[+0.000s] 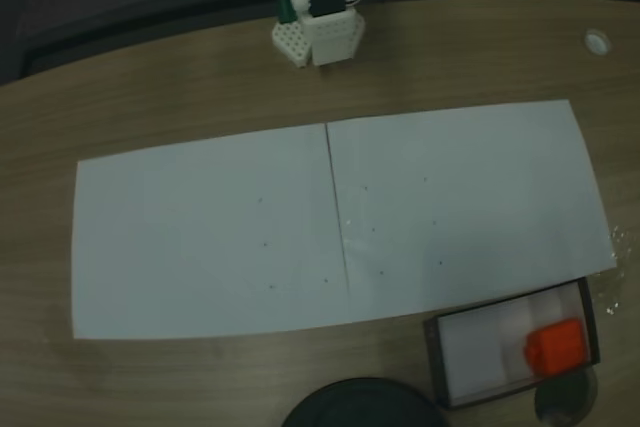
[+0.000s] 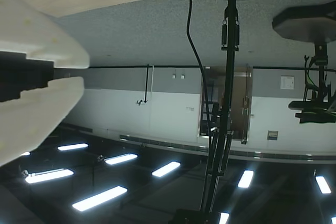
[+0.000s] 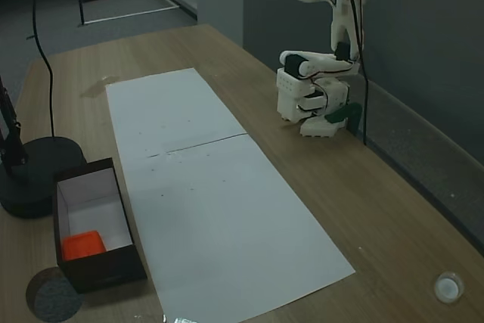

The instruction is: Grab a orange square and put it in the box.

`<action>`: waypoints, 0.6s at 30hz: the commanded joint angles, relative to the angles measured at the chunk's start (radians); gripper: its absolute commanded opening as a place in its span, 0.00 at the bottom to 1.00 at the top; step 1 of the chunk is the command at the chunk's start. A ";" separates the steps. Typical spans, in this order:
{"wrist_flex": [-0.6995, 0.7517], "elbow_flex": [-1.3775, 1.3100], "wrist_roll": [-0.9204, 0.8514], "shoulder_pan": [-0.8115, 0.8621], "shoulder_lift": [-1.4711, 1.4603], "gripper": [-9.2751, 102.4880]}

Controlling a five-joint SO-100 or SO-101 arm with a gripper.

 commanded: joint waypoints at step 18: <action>-0.347 0.508 0.009 0.126 0.089 0.08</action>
